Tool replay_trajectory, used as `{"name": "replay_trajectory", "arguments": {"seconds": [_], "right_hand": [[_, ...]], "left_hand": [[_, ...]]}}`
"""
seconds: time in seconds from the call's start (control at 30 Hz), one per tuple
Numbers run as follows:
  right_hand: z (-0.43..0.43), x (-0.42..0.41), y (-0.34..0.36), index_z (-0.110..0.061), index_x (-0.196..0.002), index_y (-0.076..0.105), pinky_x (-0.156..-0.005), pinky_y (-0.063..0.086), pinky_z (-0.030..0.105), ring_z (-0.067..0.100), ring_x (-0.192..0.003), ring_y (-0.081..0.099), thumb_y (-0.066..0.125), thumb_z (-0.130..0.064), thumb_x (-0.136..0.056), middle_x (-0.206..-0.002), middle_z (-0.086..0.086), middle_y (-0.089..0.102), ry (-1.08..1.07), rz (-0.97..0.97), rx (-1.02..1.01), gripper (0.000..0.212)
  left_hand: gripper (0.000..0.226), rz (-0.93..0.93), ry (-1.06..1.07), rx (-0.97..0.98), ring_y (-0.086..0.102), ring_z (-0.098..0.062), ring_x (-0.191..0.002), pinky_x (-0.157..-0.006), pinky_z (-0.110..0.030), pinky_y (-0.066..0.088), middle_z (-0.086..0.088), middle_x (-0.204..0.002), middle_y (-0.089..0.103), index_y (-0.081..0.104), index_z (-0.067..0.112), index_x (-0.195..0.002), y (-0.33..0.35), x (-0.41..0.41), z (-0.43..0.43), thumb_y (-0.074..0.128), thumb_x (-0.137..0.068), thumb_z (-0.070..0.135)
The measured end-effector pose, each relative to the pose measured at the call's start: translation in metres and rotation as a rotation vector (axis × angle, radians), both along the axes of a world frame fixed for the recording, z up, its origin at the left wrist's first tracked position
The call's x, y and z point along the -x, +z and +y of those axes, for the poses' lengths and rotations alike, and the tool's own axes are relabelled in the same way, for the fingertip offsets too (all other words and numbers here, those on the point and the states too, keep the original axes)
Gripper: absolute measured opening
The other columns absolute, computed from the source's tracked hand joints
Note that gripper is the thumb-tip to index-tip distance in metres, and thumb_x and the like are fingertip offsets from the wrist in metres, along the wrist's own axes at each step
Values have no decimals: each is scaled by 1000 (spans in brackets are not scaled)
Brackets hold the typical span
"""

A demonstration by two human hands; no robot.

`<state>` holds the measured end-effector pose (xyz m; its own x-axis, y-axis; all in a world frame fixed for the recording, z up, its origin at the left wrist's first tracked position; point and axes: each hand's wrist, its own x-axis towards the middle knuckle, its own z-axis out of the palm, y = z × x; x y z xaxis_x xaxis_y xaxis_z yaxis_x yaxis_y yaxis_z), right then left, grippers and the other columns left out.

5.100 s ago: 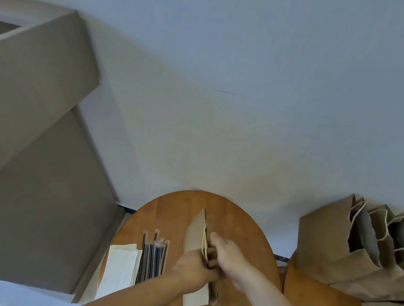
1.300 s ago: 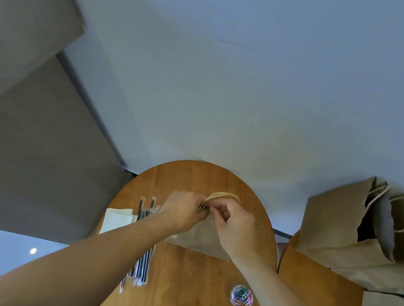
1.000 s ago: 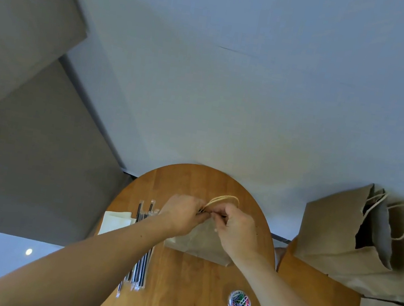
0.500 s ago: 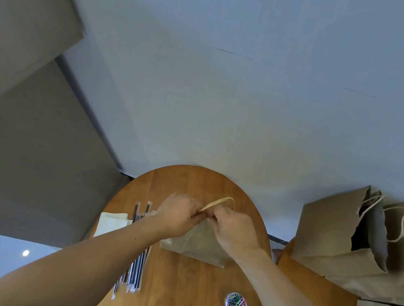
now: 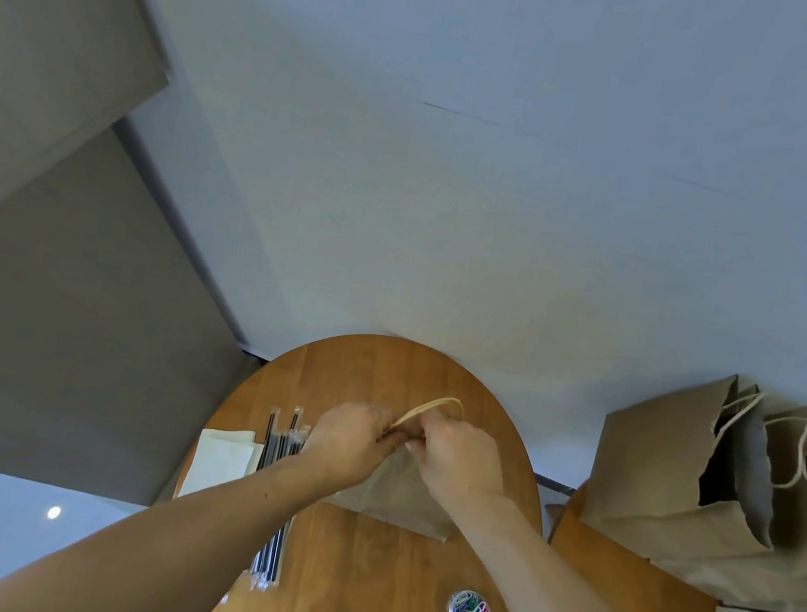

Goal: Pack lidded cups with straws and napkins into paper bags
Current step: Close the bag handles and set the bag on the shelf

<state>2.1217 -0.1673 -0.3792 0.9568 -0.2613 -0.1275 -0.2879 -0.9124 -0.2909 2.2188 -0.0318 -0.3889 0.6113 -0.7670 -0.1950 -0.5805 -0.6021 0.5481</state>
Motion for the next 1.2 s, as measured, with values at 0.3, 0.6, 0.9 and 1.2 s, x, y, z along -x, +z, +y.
{"name": "replay_trajectory", "arguments": {"seconds": [0.3, 0.6, 0.9, 1.2], "right_hand": [[-3, 14, -1, -24, -105, 61, -61, 53, 36, 17, -74, 66, 56, -37, -97, -89, -7, 68, 56, -208, -44, 16], [-45, 68, -37, -41, -139, 32, -79, 56, 27, 3, -107, 55, 62, -75, -73, -134, -17, 37, -167, -233, -174, 81], [-53, 80, -73, -75, -109, 43, -87, 52, 26, -3, -99, 64, 67, -70, -69, -108, -37, 60, -317, -25, -628, 47], [-40, 71, -77, -57, -96, 57, -69, 60, 43, -1, -67, 69, 48, -73, -81, -74, -20, 71, -455, -139, -644, 23]], "left_hand": [[24, -20, -74, -74, 49, -8, -57, -49, -23, 28, 14, -55, 46, 56, 32, -70, 14, -10, -4, 58, -94, 37], [72, 88, 148, -33, 49, -7, -119, -96, -31, 48, 16, -130, 54, 47, 31, -140, 0, -25, 37, 76, -74, 36], [54, 261, 279, -46, 59, -8, -96, -77, -17, 44, 6, -130, 56, 57, 33, -132, -24, -25, 56, 75, -82, 24], [14, 339, 292, 92, 61, 2, -70, -65, -12, 47, 19, -75, 69, 73, 21, -101, -8, -23, 69, 61, -97, 16]]}}
